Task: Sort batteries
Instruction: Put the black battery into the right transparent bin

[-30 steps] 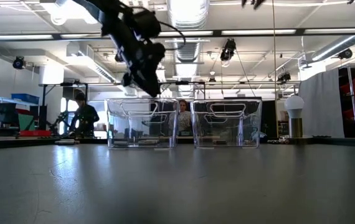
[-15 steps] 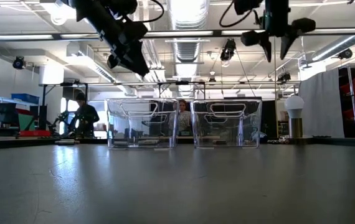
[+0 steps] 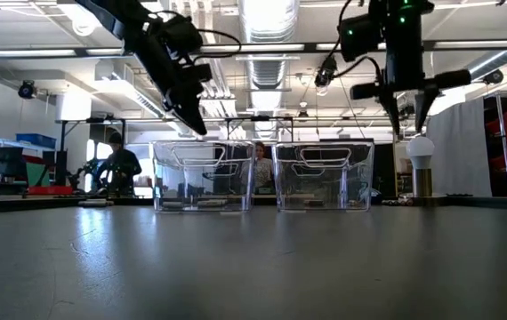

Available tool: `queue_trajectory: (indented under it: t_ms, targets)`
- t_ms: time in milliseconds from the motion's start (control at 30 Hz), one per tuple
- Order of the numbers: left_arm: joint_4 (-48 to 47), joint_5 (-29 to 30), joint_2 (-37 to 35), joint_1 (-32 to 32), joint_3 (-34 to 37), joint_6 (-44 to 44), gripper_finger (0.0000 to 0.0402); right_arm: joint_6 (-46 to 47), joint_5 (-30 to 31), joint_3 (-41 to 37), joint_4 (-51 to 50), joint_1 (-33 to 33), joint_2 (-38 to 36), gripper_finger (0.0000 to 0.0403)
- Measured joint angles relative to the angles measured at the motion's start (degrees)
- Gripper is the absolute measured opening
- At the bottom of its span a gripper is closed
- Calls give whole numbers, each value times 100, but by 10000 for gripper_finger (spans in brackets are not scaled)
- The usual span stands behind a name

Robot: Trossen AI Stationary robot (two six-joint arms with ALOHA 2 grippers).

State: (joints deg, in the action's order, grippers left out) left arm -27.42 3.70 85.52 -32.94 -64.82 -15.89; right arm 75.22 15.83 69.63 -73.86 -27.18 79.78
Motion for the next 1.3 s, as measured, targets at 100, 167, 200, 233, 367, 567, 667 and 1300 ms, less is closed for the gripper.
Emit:
queue_trajectory:
  t_ms: [100, 167, 200, 233, 367, 567, 667, 1300]
  targets:
    - [12, -12, 49, -63, 0, -16, 110, 366, 475, -394, 63, 73, 31, 169]
    - [38, -13, 68, -126, 0, -87, 110, 468, 550, -607, 267, 35, 83, 185]
    - [56, -7, 70, -152, 0, -126, 110, 468, 493, -697, 414, -18, 93, 193]
    - [100, 13, 70, -183, 0, -146, 110, 387, 281, -768, 624, -99, 95, 202]
    - [458, -37, 70, -270, 0, -426, 110, -835, -689, -667, 1342, -458, 103, 239]
    - [578, -24, 92, -360, -283, -1297, 110, -4672, -664, 771, 1282, -886, 119, 273]
    - [531, 38, 89, -426, -535, -1127, 110, -7249, -544, 1528, 1262, -1060, 170, 273]
    - [-1214, -383, -102, -521, -1036, 347, 109, -11803, -540, 2203, 304, -2387, 2296, 268]
